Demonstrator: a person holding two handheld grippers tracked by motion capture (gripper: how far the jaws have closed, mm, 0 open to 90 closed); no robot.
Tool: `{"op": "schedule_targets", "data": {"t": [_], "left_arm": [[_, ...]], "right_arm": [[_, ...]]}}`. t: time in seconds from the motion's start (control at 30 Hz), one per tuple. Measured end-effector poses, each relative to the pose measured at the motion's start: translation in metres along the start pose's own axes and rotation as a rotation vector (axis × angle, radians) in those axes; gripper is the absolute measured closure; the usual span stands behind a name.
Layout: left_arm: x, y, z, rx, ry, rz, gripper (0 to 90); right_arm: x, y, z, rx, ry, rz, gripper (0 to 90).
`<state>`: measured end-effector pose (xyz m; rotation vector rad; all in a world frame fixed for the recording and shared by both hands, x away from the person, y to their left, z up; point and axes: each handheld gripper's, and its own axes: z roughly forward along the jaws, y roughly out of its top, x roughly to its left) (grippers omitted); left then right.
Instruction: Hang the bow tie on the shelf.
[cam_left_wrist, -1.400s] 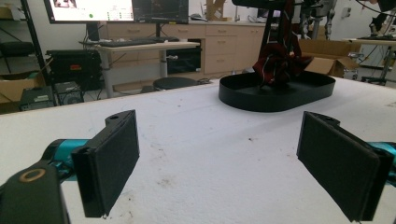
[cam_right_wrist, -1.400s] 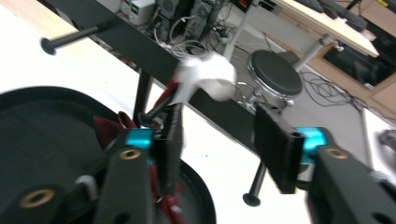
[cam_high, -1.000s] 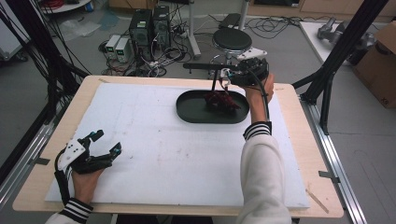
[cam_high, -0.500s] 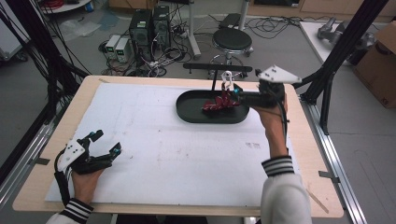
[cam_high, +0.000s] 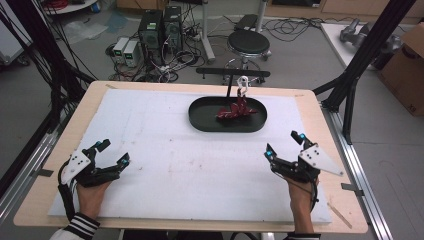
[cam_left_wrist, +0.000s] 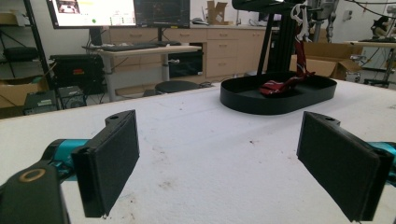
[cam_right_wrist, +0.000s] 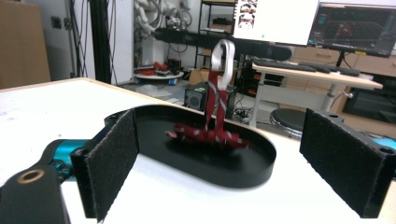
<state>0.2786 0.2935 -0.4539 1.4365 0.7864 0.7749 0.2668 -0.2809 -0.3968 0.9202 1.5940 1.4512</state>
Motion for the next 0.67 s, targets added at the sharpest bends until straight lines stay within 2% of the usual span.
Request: {"op": "schedule_targets", "data": {"t": [0.1,0.2,0.33,0.5,0.67], "left_arm": [[0.0,0.0,0.0,-0.004,0.001,0.002,13.4],[-0.001,0.0,-0.001,-0.015,0.004,0.008,13.4],[-0.001,-0.001,-0.001,-0.019,0.008,0.008,13.4],[-0.001,0.0,-0.001,-0.015,0.008,0.007,13.4],[-0.001,-0.001,-0.001,-0.016,0.01,0.008,13.4]], "right_arm": [[0.005,-0.022,0.0,-0.012,-0.008,0.028,10.8],[0.01,-0.038,0.003,-0.01,-0.004,0.035,10.8],[0.015,-0.054,0.007,0.027,-0.009,0.071,10.9],[0.017,-0.055,0.007,0.023,-0.011,0.046,10.9],[0.016,-0.056,0.006,0.009,-0.01,0.06,10.8]]}}
